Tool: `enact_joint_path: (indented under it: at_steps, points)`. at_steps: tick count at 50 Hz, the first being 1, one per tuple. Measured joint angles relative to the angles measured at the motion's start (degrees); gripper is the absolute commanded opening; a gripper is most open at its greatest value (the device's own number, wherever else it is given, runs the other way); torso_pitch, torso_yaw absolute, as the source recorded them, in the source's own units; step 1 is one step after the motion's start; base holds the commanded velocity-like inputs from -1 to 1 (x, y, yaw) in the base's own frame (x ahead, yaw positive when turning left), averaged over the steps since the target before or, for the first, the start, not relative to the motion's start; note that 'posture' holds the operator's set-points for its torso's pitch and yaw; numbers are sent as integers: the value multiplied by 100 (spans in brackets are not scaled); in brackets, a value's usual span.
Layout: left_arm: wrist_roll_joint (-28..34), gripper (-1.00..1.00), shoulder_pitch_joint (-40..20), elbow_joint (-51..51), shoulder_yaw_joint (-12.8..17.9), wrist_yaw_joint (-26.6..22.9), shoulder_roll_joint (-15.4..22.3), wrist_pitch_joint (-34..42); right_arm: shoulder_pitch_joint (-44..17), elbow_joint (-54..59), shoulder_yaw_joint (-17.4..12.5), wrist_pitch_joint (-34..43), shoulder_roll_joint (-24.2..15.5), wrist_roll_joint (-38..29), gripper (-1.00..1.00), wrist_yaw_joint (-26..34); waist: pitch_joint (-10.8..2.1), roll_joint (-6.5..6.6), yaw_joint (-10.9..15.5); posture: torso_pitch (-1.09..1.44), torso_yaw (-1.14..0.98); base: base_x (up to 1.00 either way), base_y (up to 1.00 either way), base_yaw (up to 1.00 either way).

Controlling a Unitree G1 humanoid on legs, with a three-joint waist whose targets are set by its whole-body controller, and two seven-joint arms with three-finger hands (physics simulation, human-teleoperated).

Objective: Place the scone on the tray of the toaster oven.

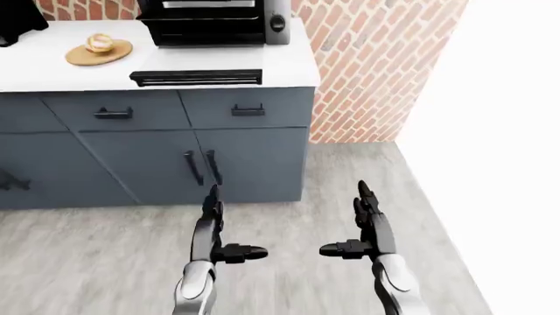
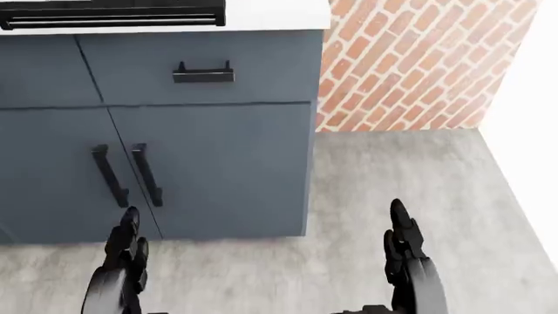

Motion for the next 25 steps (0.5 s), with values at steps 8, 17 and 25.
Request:
enact_joint_path:
  at_steps: [8, 17, 25]
  points:
    - [-52, 100, 93, -1122, 92, -27, 47, 331, 222, -1380, 27, 184, -21, -115, 100, 50, -316, -34, 56, 0, 0, 0, 0, 0]
    - [72, 100, 30, -1818, 59, -80, 38, 912, 299, -2060, -34, 605, -24, -191, 100, 39, -360, -134, -72, 0, 0, 0, 46, 0]
    - [177, 100, 51, -2478, 234, -120, 133, 1380, 267, -2591, 27, 987, 38, -185, 100, 68, -270, 418, 2, 0, 0, 0, 48, 0]
